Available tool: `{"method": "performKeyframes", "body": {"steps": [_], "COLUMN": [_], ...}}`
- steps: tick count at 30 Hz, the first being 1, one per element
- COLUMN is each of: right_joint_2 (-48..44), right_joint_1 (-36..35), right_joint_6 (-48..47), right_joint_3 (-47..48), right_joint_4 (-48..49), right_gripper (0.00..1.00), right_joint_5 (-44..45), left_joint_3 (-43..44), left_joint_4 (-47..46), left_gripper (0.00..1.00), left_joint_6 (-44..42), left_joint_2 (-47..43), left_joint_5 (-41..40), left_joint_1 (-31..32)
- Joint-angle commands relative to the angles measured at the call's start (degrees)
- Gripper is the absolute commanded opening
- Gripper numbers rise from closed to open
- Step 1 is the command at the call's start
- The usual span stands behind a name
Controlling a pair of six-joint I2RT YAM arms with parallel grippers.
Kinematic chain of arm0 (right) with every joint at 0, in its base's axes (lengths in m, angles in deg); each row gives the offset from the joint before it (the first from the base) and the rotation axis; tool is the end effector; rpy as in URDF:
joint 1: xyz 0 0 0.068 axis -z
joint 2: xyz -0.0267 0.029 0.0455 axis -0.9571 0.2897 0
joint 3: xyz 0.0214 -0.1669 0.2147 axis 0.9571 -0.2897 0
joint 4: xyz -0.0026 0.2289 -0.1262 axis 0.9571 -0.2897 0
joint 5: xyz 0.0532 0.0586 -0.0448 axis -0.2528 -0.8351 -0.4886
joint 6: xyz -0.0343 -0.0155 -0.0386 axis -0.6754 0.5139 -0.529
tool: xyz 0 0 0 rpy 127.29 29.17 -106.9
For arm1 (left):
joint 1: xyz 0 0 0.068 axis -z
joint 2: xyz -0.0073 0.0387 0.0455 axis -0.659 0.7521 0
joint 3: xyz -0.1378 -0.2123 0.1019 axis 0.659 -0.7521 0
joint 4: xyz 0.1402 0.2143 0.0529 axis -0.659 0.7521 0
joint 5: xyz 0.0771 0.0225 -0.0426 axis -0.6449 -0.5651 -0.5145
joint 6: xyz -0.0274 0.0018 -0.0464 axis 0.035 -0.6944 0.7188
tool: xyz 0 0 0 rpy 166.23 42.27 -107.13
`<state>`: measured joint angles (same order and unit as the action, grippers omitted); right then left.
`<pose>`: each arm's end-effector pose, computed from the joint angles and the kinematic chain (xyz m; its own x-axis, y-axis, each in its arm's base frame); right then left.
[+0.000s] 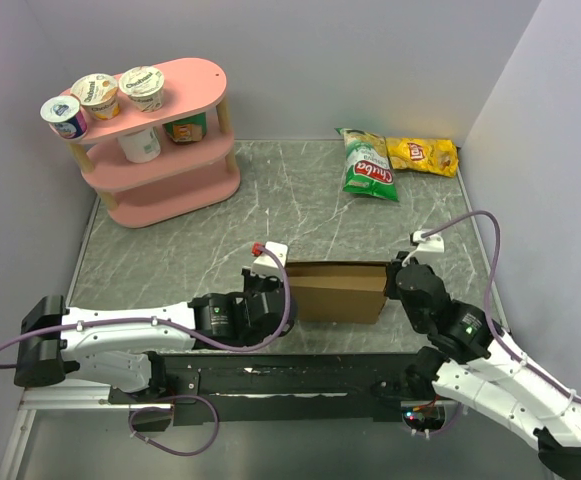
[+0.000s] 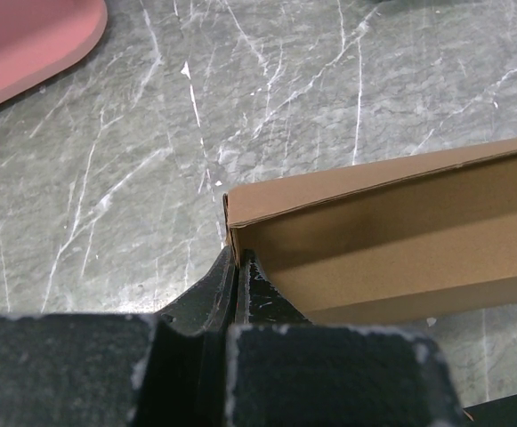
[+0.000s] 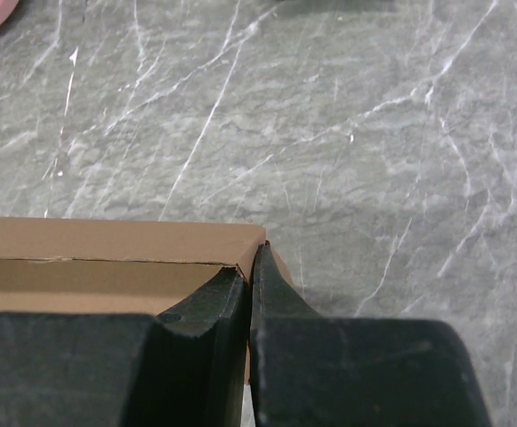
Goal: Fold the paper box
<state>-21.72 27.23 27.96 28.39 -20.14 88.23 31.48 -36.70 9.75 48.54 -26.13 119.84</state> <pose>0.1006 0.0742 0.2900 -0.4258 0.1104 -0.8981 -0.0419 0.9891 0.1415 0.0808 -0.2466 0.2832 -0.3248 0.0386 -0.9450 0.2191 0.9750 -0.0354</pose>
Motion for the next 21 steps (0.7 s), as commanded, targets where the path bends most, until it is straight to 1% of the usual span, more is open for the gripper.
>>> {"method": "performKeyframes", "body": {"steps": [1, 4, 5, 6, 8, 9, 12, 15, 18, 21], "right_joint_2": [0.0, 0.1, 0.1, 0.1, -0.5, -0.8, -3.2, -5.6, -6.3, -6.7], "right_joint_1": [-6.4, -9.3, -9.7, -10.5, -10.7, -10.8, -10.8, -10.8, -10.8, -10.8], "right_joint_6": [8.3, 10.2, 11.0, 11.5, 12.4, 12.6, 12.2, 10.4, 7.9, 6.6], "right_joint_3": [-3.4, -3.2, -2.9, -2.1, -0.9, 0.6, 4.0, 6.8, 9.6, 12.7], "right_joint_4": [-2.0, -3.8, -5.3, -6.0, -8.5, -9.6, -12.5, -14.5, -16.4, -21.6], "right_gripper": [0.02, 0.07, 0.11, 0.23, 0.44, 0.62, 0.78, 0.83, 0.85, 0.91], "right_joint_5": [-6.5, -5.1, -5.0, -5.0, -5.2, -5.2, -5.7, -7.7, -11.4, -12.0], "left_joint_3": [-3.1, -3.2, -3.2, -3.3, -3.3, -3.2, -3.4, -3.7, -4.0, -4.0], "left_joint_4": [3.1, 3.3, 3.4, 3.4, 4.2, 4.7, 6.0, 6.2, 6.3, 6.4], "left_gripper": [0.01, 0.01, 0.01, 0.01, 0.01, 0.01, 0.01, 0.01, 0.01, 0.01], "left_joint_6": [2.6, 2.9, 2.8, 2.7, 2.6, 2.7, 2.8, 2.9, 2.8, 2.7], "left_joint_2": [2.8, 2.9, 3.0, 3.1, 3.5, 3.6, 3.8, 3.6, 2.9, 2.8], "left_joint_5": [15.9, 15.8, 15.8, 15.7, 15.1, 14.8, 13.9, 13.5, 13.1, 12.9], "left_joint_1": [-0.6, -0.9, -0.9, -1.0, -0.9, -1.0, -1.0, -1.0, -1.1, -1.3]}}
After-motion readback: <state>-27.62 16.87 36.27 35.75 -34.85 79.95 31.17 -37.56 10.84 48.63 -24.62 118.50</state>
